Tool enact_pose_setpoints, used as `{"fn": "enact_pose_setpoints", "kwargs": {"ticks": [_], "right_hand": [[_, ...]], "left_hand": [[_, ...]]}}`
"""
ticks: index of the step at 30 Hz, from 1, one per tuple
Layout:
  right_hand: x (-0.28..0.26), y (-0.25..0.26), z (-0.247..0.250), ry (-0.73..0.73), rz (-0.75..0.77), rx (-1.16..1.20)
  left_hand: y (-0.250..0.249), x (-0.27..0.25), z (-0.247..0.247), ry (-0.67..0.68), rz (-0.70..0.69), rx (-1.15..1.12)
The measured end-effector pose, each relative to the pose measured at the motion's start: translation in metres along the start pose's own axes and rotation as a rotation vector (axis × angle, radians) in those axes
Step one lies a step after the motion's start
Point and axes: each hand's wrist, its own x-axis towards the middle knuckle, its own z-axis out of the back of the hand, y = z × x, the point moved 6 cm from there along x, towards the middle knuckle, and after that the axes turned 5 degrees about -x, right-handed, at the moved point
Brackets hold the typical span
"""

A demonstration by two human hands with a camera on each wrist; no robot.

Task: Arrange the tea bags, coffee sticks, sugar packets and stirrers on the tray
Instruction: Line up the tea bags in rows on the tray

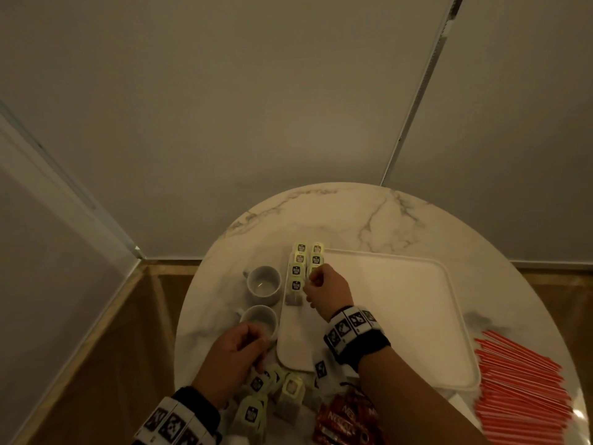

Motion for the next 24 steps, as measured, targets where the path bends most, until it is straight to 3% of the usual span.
{"fn": "enact_pose_setpoints", "kwargs": {"ticks": [5, 9, 24], "right_hand": [[-0.060, 0.004, -0.002, 0.174, 0.132, -0.039], [-0.096, -0.012, -0.010, 0.228, 0.123, -0.065], [-0.141, -0.045, -0.013, 0.250, 0.081, -0.180]], "left_hand": [[0.028, -0.002, 0.027, 0.041, -0.025, 0.528], [0.051, -0.007, 0.032, 0.054, -0.076, 0.943], [0.067, 0.001, -0.023, 0.081, -0.156, 1.012]]}}
